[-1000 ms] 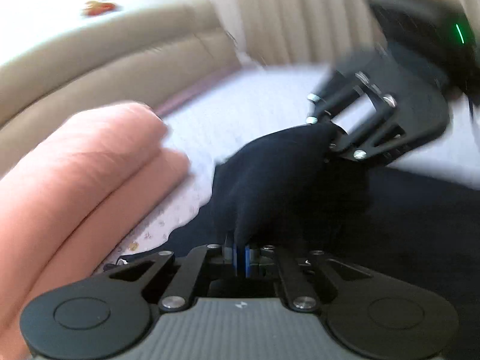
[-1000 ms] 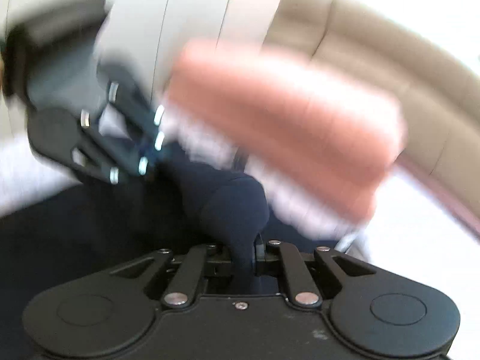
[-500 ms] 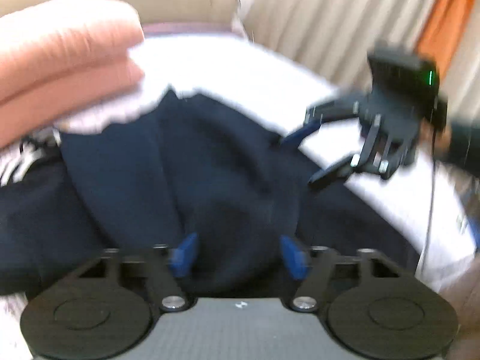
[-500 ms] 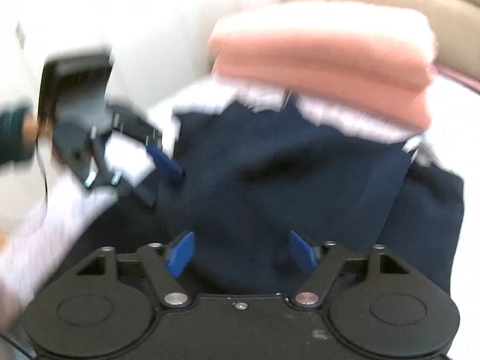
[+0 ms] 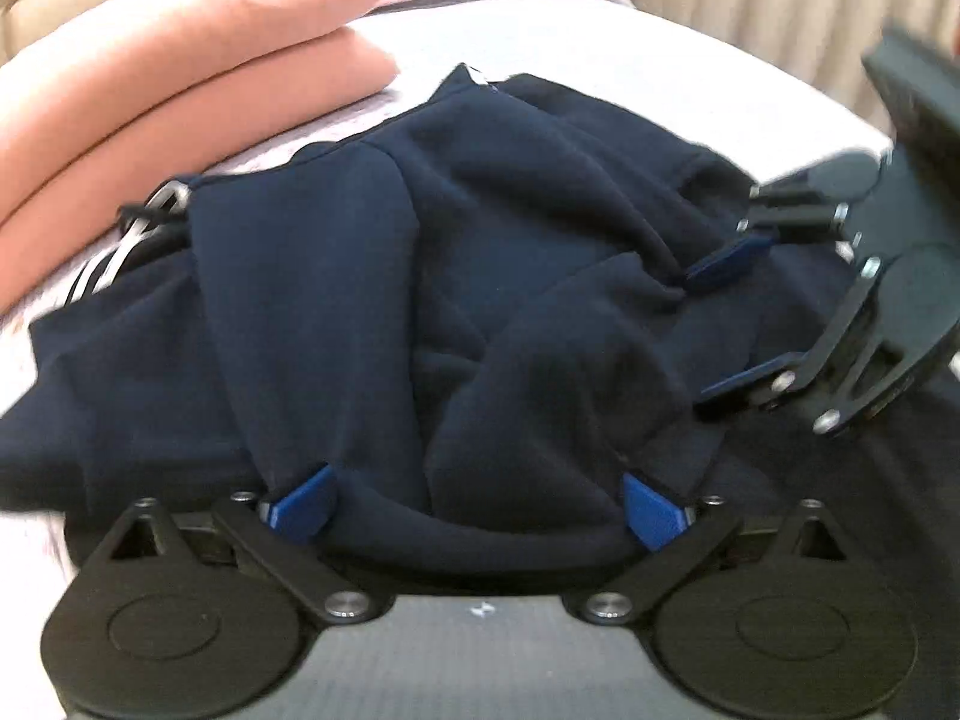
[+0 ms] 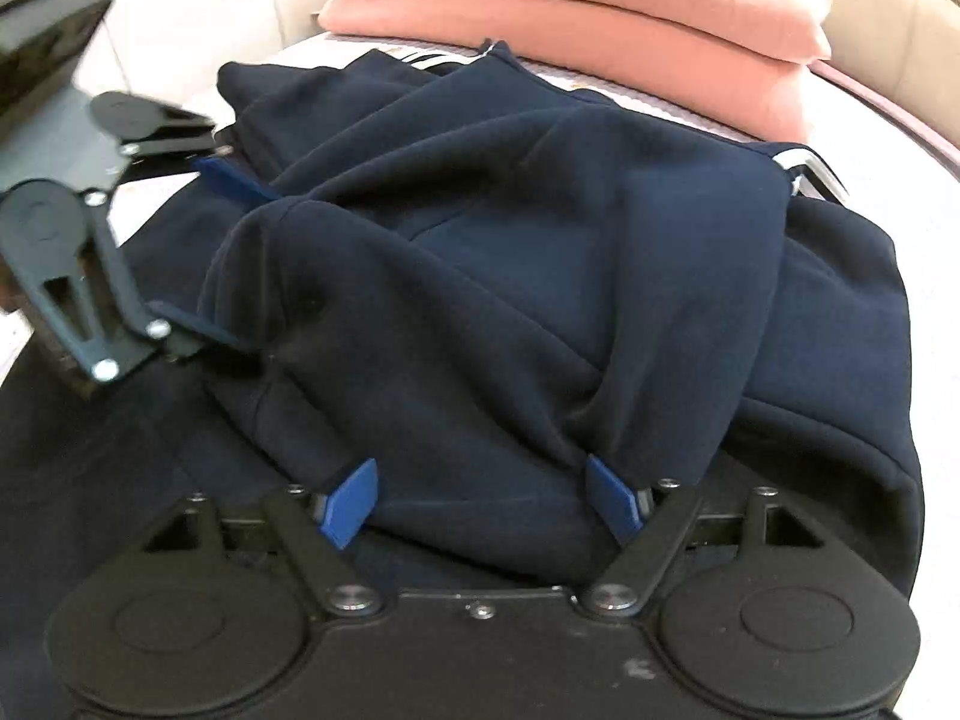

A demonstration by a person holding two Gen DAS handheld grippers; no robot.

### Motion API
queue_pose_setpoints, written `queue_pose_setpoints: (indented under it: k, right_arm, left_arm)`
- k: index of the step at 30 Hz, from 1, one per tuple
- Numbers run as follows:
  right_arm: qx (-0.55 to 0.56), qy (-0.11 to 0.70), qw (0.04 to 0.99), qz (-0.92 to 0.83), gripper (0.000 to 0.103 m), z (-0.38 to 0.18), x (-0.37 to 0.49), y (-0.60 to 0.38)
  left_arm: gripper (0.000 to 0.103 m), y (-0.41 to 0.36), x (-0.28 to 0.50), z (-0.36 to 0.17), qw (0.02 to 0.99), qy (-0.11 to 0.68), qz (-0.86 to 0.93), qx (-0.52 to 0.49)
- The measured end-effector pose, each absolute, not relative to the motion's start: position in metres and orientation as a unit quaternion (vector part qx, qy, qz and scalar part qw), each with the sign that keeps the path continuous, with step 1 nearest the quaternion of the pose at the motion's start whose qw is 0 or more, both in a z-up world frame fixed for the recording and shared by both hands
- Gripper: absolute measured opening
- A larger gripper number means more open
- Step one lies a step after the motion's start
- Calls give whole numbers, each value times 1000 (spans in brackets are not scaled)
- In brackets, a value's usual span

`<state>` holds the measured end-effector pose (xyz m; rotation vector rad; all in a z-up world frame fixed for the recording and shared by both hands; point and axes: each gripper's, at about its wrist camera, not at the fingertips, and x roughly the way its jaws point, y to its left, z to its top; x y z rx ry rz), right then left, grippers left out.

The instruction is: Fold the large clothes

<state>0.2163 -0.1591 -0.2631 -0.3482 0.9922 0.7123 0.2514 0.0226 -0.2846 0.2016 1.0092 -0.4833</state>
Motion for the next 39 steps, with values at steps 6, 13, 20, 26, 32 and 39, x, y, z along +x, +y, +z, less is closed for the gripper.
queue_pose_setpoints:
  k: [6,13,20,26,32,39]
  right_arm:
    - [-106,455,826,316,103,-269,218,-160]
    - [-50,397,867,298,102,-235,184,-187]
    - [55,392,880,262,103,-221,121,-285]
    - [116,449,869,175,94,-238,78,-376]
    - [249,469,835,144,95,-268,49,-445]
    - [276,489,802,202,94,-271,24,-452]
  left_arm:
    - [101,47,250,-275,832,520,-190,-17]
    - [99,107,202,-256,844,515,-104,-107]
    - [95,174,113,-262,826,507,-42,-242]
    - [78,184,52,-285,817,505,-36,-277]
    - [62,171,41,-291,816,493,-73,-291]
    - [55,148,22,-308,780,511,-124,-339]
